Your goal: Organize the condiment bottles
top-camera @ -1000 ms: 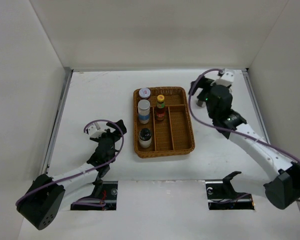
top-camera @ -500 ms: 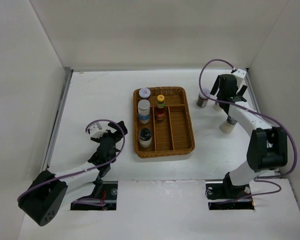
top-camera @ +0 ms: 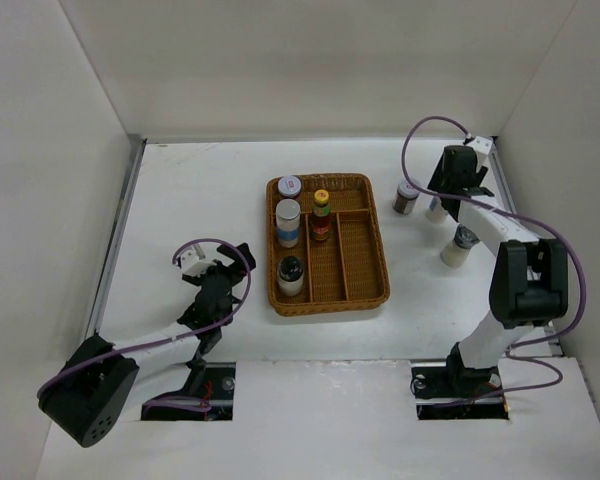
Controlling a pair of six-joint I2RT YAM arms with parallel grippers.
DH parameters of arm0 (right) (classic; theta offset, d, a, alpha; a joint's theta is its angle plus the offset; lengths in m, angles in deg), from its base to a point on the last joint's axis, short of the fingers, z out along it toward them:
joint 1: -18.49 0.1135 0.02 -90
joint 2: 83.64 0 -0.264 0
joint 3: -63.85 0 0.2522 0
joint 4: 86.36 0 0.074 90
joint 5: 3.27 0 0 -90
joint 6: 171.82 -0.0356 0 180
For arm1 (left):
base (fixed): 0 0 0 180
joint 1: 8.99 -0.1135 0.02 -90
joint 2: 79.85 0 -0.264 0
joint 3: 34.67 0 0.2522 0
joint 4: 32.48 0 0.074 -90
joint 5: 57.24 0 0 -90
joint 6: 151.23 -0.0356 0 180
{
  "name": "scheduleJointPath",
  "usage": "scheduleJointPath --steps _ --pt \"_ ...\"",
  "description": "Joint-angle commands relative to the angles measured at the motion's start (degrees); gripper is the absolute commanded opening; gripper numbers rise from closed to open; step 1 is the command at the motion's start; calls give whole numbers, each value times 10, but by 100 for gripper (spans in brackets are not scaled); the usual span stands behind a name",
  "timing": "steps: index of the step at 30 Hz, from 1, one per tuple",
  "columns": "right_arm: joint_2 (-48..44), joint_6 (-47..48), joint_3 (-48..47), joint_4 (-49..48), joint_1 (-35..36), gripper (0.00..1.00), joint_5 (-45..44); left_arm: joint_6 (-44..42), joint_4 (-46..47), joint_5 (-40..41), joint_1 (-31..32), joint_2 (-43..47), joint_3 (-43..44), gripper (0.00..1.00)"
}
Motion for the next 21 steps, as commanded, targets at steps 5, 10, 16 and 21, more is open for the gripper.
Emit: scheduleJointPath --steps 5,10,16,21 --pt "-197 34 48 -73 52 55 -87 7 27 -9 -4 -9 17 96" --pt "-347 26 106 -59 197 54 -84 7 29 -10 -4 -2 15 96" --pt "-411 -5 158 -55 410 53 -29 7 30 -13 -4 -2 15 96" --pt "-359 -16 143 -65 532 53 -30 7 33 -16 -6 -11 18 96"
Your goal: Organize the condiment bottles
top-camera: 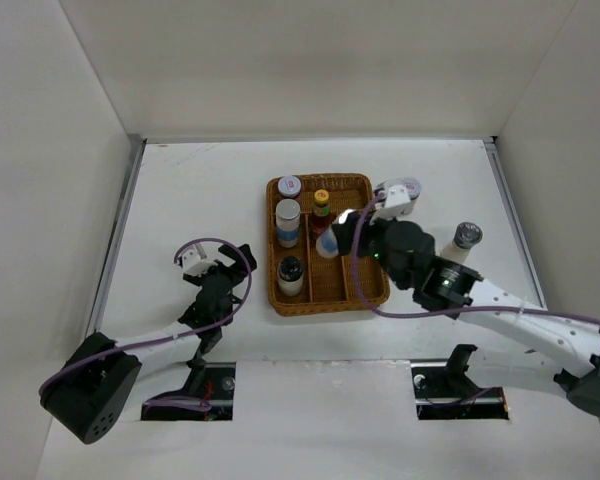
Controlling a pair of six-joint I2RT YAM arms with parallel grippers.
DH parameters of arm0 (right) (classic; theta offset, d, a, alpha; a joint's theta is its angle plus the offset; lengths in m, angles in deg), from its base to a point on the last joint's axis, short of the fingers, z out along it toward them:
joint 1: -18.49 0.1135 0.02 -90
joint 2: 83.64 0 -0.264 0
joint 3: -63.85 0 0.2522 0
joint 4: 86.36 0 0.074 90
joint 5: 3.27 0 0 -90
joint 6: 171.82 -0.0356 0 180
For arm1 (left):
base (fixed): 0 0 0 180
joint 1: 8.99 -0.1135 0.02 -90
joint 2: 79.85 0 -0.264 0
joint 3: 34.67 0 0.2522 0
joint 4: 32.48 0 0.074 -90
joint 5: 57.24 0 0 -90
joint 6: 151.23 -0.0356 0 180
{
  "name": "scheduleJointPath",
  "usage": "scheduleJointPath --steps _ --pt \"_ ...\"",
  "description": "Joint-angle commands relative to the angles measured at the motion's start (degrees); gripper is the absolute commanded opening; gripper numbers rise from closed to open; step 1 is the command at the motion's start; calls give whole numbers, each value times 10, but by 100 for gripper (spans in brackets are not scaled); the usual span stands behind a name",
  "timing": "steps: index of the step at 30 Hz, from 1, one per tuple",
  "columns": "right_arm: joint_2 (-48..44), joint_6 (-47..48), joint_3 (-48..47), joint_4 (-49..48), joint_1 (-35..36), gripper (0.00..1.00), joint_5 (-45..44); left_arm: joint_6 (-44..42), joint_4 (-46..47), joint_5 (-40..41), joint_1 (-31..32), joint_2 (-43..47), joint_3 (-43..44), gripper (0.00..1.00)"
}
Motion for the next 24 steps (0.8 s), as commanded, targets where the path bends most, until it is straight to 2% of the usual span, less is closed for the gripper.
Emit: scheduleJointPath --steps 1,6,11,16,21,24 --pt "31 -17 -14 -50 38 53 3 7 30 -6 -3 7 17 96" --pt "85 -25 -8 -59 57 53 -1 7 30 -6 -3 3 16 96" --pt "109 -33 26 -61 74 54 -42 7 30 -7 -3 -3 17 96" --pt "131 -47 44 -66 78 56 -45 8 32 -14 -3 -7 20 96" --pt "162 -55 44 -61 78 67 -27 9 37 -15 -3 -8 19 96" --pt "160 -53 35 -50 78 86 -25 9 37 -15 -4 -18 20 96"
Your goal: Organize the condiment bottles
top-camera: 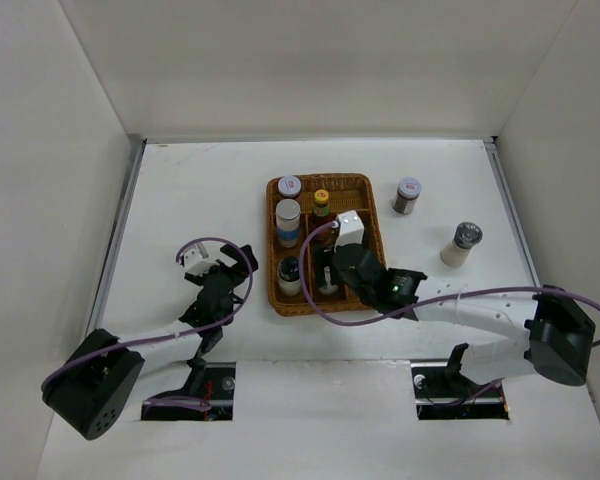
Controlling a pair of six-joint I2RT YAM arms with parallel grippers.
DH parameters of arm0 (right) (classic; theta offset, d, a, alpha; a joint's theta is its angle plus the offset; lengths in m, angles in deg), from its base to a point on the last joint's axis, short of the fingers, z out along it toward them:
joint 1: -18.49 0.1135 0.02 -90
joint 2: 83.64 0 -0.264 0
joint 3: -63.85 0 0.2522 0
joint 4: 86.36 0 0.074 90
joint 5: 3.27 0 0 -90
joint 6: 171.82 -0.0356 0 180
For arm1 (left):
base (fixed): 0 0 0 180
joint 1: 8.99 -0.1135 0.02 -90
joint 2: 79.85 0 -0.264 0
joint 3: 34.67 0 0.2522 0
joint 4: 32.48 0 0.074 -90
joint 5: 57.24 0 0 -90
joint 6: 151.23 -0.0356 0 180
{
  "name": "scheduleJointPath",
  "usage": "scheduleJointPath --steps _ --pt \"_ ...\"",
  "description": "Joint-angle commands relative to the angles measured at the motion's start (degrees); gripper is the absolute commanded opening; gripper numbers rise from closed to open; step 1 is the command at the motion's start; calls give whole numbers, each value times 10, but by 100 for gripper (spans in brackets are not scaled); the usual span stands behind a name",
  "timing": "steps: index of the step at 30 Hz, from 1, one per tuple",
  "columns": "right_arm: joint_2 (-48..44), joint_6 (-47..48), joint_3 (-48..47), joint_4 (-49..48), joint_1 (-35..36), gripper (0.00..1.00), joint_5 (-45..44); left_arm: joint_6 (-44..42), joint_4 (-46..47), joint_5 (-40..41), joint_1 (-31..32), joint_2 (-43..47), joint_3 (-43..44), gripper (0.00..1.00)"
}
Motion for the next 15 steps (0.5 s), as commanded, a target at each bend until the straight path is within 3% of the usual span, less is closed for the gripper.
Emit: scheduleJointPath --steps 1,4,9,15 --pt "-17 -4 -25 -39 2 92 -6 8 33 -5 -4 -6 19 96" --pt "-65 21 -32 -44 -26 100 -4 8 33 -5 -3 2 19 96" --pt "-125 20 -20 -93 -159 100 56 8 33 -5 -3 6 17 96" --pt "-10 11 -63 -101 -349 100 54 8 33 -5 -1 3 18 96"
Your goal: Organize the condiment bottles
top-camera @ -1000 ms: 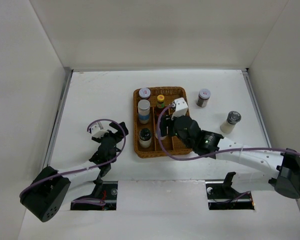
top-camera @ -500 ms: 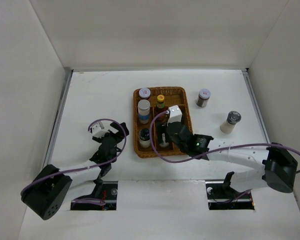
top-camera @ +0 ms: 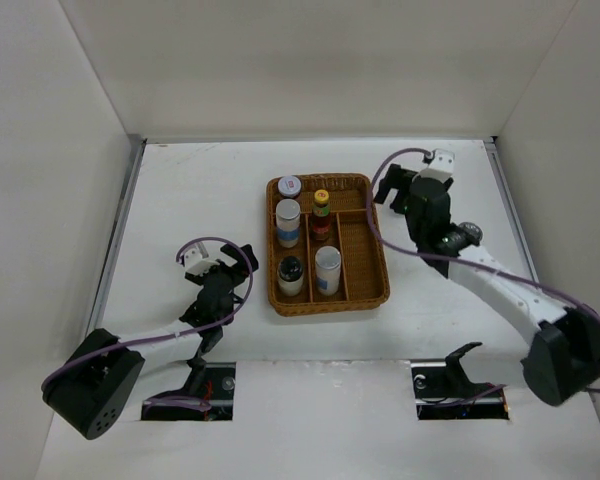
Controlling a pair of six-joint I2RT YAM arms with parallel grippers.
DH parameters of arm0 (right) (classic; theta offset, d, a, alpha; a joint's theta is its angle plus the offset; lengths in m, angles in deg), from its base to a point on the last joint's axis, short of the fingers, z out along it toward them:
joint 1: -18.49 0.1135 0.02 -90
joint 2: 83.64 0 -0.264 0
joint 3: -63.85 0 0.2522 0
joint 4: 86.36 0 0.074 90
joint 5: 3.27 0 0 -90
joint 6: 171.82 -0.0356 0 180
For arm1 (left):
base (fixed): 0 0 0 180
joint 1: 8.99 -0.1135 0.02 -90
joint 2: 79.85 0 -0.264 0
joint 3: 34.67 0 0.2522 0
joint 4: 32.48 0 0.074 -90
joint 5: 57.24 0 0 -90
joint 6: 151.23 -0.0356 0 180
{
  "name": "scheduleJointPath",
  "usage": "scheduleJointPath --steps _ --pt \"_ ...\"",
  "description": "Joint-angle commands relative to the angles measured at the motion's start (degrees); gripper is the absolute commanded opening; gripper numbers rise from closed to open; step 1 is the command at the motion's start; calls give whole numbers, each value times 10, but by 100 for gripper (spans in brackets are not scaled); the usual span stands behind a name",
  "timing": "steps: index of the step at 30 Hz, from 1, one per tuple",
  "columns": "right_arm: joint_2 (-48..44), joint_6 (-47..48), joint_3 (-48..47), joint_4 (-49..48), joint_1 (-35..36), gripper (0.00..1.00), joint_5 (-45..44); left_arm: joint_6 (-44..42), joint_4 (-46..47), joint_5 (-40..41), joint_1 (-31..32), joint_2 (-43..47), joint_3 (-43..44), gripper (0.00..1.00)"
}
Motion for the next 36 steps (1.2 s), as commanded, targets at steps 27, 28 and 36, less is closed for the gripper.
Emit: scheduleJointPath --steps 27,28,36 --pt "371 8 -225 71 -183 81 71 8 32 -2 -3 -14 21 96" --pt "366 8 -219 68 -183 75 69 8 33 -2 -3 -16 22 96" --pt "246 23 -153 18 -156 48 8 8 38 -5 -4 -16 20 96"
